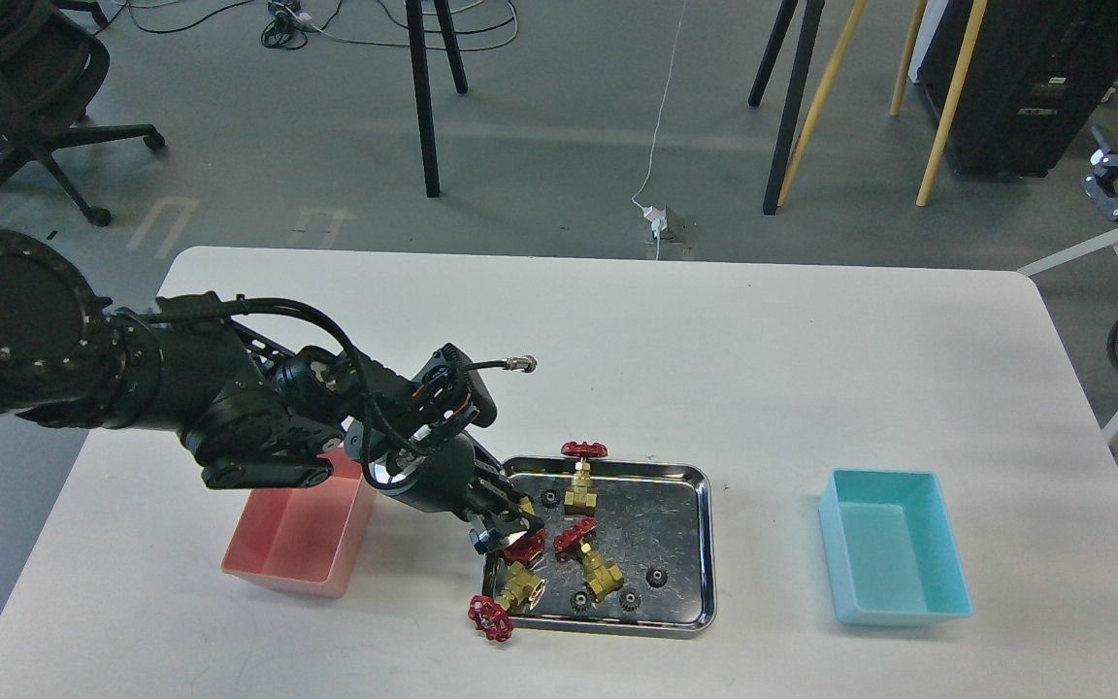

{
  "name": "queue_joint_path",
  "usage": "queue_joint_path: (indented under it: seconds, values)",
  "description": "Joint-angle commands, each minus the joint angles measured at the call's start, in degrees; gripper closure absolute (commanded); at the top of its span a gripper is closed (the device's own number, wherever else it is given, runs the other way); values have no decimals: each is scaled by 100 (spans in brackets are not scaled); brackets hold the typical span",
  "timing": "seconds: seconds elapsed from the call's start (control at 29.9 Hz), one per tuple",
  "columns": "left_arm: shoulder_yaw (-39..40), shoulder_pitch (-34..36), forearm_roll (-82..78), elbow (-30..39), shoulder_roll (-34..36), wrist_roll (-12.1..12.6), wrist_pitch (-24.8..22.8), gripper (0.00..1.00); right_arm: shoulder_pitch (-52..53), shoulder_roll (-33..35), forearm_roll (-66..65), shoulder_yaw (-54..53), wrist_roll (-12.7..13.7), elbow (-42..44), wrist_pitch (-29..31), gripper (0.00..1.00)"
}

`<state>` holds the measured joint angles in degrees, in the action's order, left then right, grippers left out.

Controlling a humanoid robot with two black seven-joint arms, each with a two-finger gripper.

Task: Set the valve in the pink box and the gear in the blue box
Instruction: 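Carry the valve with the left gripper over to the pink box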

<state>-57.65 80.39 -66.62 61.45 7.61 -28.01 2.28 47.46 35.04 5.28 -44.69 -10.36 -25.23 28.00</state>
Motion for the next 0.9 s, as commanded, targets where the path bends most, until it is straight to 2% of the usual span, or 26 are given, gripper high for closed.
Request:
queue_joint_path:
  seconds: [0.0,0.17,0.47,0.7,0.87]
  values:
    - [0,-6,0,-10,4,1,149,81,-9,-6,0,-5,-1,0,0,1]
    - [79,29,8,7,74,1,202,82,-9,-6,9,-5,-1,-9,0,1]
    - [228,258,17,139,653,1,229,82,122,-59,9,-198,43,-87,0,1]
    - [676,539,-9,920,1672,1,211,82,1492,-111,-26,74,87,-184,0,1]
    - [1018,838,-202,1746,2893,1,220,82,2293,-489,-35,741,87,-184,0,1]
